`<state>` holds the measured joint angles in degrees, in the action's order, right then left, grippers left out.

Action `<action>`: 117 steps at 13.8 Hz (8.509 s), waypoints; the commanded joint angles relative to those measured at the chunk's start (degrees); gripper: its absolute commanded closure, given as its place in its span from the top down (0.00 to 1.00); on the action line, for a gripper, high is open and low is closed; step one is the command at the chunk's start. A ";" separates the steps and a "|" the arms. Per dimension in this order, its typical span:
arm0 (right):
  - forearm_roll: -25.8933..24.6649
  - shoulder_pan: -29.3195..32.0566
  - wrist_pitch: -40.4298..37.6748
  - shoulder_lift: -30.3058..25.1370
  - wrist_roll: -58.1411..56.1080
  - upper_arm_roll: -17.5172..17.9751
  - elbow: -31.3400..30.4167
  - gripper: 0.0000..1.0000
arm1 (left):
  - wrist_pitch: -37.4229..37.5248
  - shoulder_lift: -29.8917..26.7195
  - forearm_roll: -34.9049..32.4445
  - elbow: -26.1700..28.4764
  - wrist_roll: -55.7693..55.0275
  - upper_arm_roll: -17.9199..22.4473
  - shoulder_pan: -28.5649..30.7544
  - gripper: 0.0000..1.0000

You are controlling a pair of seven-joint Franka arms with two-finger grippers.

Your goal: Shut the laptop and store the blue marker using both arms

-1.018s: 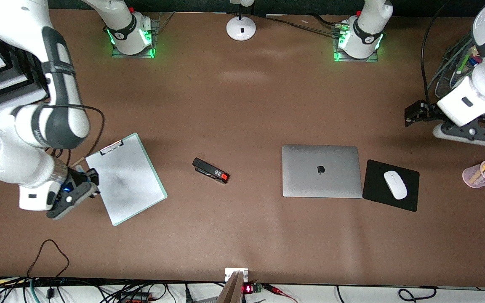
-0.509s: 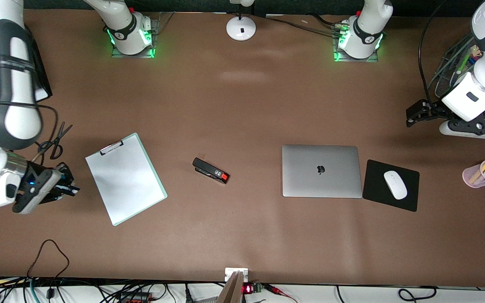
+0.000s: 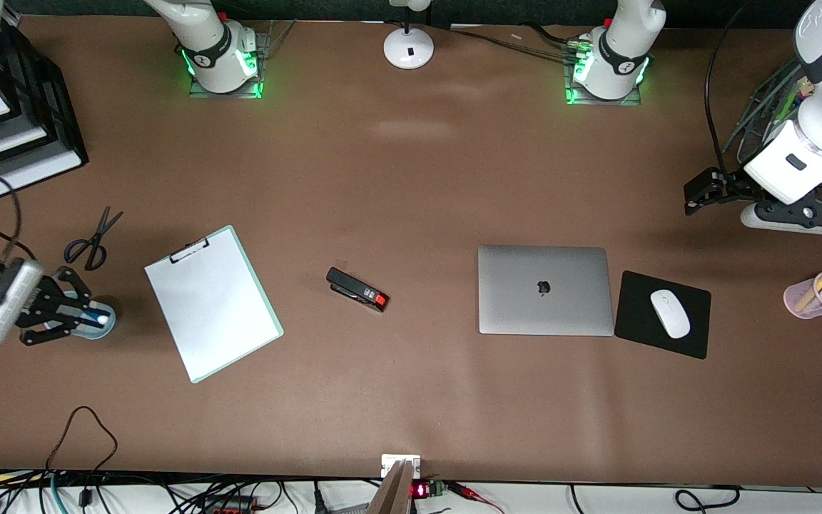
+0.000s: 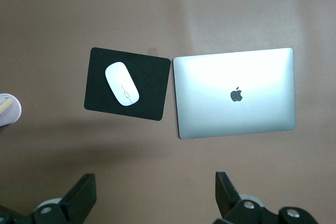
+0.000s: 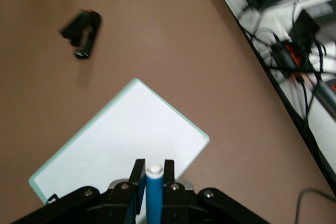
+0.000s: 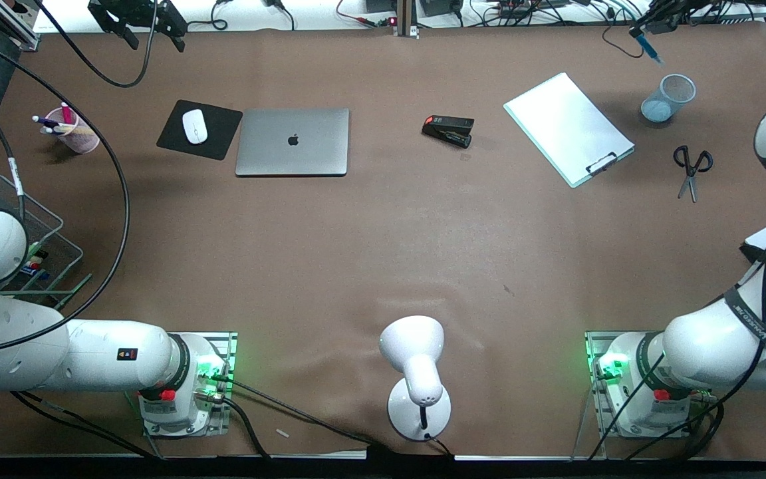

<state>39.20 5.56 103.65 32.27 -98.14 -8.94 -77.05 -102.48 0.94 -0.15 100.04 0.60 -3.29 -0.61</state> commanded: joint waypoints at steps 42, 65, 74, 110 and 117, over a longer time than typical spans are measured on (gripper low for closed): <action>24.34 19.31 -9.26 14.92 -40.46 0.67 1.99 0.01 | 1.23 -0.15 -0.29 -0.81 -1.21 0.04 -0.36 1.00; 23.64 21.33 -10.23 18.71 -39.86 0.67 1.81 0.33 | 1.40 0.02 -0.20 -0.72 -0.69 0.21 0.43 1.00; 19.87 20.80 -16.64 16.59 -25.02 0.32 8.03 1.00 | 1.84 0.46 0.32 -0.72 -0.69 0.39 1.22 1.00; -37.96 -16.73 -14.08 -10.91 95.03 0.50 -2.31 1.00 | 2.81 2.49 2.61 -0.72 3.62 0.74 6.14 1.00; -41.14 -5.84 -15.50 -16.62 92.96 1.02 -2.58 1.00 | 2.81 2.49 2.70 -0.72 3.62 0.74 6.14 1.00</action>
<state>-2.23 -3.16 87.86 19.18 -4.02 -9.16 -77.07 -100.37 3.18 1.31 100.12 2.74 -2.56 5.28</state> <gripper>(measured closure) 0.000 0.000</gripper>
